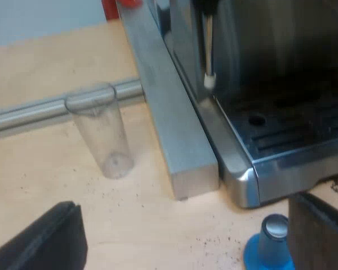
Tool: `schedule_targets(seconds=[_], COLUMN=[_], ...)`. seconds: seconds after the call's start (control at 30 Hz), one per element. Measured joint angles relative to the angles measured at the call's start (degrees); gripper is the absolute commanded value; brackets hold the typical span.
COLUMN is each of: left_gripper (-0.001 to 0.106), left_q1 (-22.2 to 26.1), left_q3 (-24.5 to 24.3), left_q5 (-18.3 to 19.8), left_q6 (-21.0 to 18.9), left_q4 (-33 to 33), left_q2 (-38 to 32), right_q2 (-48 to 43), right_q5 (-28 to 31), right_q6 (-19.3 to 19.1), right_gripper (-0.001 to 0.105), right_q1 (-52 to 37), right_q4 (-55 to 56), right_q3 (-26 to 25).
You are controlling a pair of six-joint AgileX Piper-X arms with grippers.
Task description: Put the handle in the coffee machine
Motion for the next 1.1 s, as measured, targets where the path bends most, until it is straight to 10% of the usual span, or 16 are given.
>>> schedule_targets(seconds=[1.1], left_gripper=[0.074], left_q1=[-0.34], left_q3=[0.2], left_q5=[0.32], left_q6=[0.04], left_q4=[-0.45], left_q2=[0.0], right_q2=[0.0], right_q5=[0.0], right_q6=[0.0], right_gripper=[0.072], right_q1=[0.0], right_q4=[-0.73], right_q3=[2.5])
